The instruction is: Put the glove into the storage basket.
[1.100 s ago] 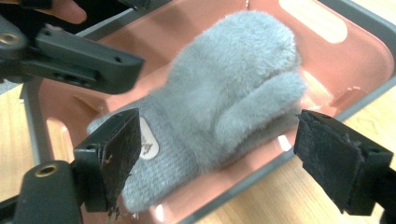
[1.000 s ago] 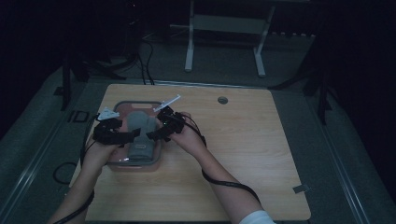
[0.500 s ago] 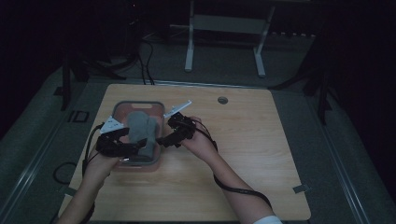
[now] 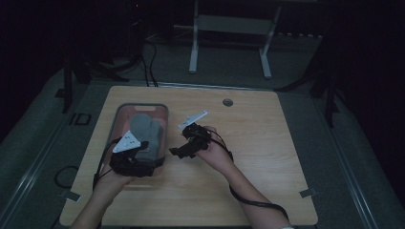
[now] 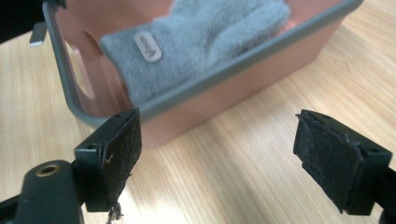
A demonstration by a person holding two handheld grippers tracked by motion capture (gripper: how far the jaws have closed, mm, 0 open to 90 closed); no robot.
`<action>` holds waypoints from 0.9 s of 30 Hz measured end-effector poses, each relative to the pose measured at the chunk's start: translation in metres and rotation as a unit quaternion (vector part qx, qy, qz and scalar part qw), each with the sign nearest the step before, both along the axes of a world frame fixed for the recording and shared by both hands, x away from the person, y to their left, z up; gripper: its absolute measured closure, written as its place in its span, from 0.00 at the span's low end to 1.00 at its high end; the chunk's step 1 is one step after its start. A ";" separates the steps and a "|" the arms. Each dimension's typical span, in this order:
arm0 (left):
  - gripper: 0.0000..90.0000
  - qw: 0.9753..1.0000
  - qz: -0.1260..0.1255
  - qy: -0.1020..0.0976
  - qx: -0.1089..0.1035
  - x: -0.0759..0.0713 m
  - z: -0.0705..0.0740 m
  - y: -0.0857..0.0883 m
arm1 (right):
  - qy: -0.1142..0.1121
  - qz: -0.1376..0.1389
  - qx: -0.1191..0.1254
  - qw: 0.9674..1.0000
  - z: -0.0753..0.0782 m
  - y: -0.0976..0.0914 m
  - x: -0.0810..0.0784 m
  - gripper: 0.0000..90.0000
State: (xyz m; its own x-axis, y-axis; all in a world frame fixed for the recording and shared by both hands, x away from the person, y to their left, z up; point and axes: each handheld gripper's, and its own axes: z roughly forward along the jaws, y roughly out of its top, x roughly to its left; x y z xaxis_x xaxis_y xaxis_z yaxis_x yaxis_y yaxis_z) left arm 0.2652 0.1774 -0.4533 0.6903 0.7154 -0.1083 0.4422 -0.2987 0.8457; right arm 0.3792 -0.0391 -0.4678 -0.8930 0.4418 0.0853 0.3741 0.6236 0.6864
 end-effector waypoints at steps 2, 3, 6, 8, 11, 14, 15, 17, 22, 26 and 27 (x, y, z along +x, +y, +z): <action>0.19 1.000 -0.014 -0.001 0.003 -0.003 -0.001 -0.006 | -0.001 -0.001 -0.002 1.000 -0.003 -0.004 -0.002 0.17; 0.19 1.000 -0.020 -0.001 0.002 -0.004 -0.002 -0.009 | 0.000 0.000 -0.003 1.000 -0.006 -0.007 -0.004 0.17; 0.19 0.999 -0.037 -0.003 -0.004 -0.008 -0.005 -0.016 | 0.003 0.000 -0.007 1.000 -0.013 -0.015 -0.007 0.17; 0.19 0.999 -0.047 -0.006 -0.005 -0.011 -0.006 -0.021 | 0.004 -0.001 -0.007 1.000 -0.017 -0.021 -0.008 0.17; 0.19 0.997 -0.076 -0.004 -0.006 -0.015 -0.010 -0.031 | 0.003 -0.001 -0.006 1.000 -0.023 -0.030 -0.011 0.17; 0.19 0.995 -0.096 -0.004 -0.002 -0.018 -0.014 -0.040 | 0.001 -0.004 -0.004 1.000 -0.028 -0.039 -0.013 0.17; 0.19 0.995 -0.099 -0.004 -0.004 -0.019 -0.015 -0.043 | 0.001 -0.004 -0.003 1.000 -0.030 -0.042 -0.013 0.17; 0.19 0.994 -0.107 0.001 -0.004 -0.019 -0.018 -0.047 | 0.004 -0.002 -0.006 1.000 -0.034 -0.046 -0.015 0.17; 0.19 0.991 -0.130 0.020 -0.003 -0.020 -0.033 -0.062 | -0.005 0.010 -0.009 1.000 -0.043 -0.057 -0.020 0.17; 0.19 0.989 -0.147 0.032 0.009 -0.019 -0.045 -0.074 | -0.004 0.012 -0.011 1.000 -0.050 -0.064 -0.021 0.17; 0.19 0.988 -0.150 0.035 0.010 -0.019 -0.048 -0.077 | -0.003 0.012 -0.011 1.000 -0.051 -0.065 -0.021 0.17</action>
